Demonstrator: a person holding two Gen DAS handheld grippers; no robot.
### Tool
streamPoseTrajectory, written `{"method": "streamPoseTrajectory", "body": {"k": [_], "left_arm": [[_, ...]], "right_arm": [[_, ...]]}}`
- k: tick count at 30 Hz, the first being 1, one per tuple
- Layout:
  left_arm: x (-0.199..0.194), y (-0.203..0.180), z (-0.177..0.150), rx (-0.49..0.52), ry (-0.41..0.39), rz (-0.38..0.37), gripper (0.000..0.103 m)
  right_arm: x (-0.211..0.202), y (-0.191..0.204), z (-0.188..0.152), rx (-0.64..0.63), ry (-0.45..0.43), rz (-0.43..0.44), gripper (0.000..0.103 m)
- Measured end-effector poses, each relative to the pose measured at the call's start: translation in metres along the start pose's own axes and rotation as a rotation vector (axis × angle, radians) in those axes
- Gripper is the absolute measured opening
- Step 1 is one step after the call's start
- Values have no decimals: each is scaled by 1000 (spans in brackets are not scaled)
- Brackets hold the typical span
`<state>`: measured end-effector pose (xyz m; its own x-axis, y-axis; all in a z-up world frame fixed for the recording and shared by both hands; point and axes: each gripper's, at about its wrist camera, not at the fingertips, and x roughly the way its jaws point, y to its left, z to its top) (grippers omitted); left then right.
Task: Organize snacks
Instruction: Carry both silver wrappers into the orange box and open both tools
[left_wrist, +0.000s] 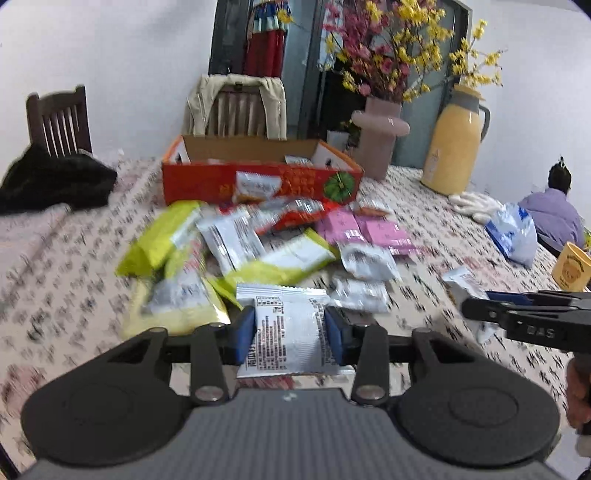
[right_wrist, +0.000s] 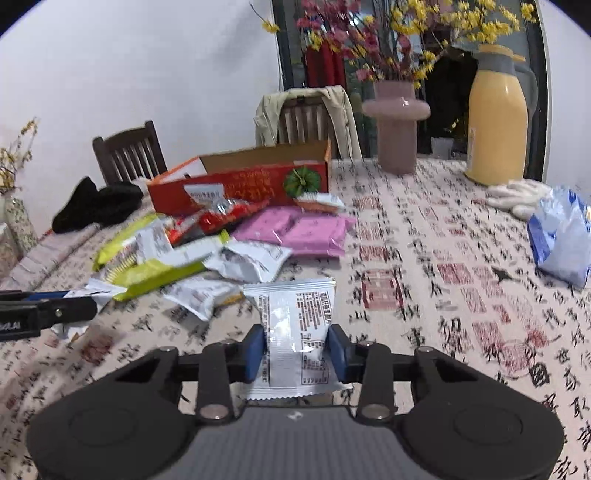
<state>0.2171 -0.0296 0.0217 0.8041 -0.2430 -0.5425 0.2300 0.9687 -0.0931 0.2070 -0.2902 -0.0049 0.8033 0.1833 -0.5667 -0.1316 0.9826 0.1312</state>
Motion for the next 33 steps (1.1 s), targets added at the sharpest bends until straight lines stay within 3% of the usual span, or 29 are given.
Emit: {"method": "streamPoseTrajectory", "body": {"k": [5, 7, 14, 18, 23, 28, 33], "left_arm": [[-11, 18, 61, 133, -159, 78, 41], [-10, 30, 94, 136, -200, 74, 41], [36, 66, 197, 62, -213, 7, 41], [91, 80, 247, 50, -178, -11, 41], [172, 99, 281, -1, -105, -15, 41], [254, 126, 289, -4, -8, 3, 41], [331, 152, 272, -43, 137, 34, 41]], "right_arm": [[-10, 3, 46, -76, -88, -1, 37], [-10, 2, 75, -91, -120, 29, 37], [17, 5, 186, -146, -182, 127, 37], [62, 14, 244, -192, -177, 154, 37], [150, 28, 296, -211, -107, 174, 37], [250, 36, 332, -215, 11, 162, 37], [355, 32, 335, -182, 177, 100, 37]]}}
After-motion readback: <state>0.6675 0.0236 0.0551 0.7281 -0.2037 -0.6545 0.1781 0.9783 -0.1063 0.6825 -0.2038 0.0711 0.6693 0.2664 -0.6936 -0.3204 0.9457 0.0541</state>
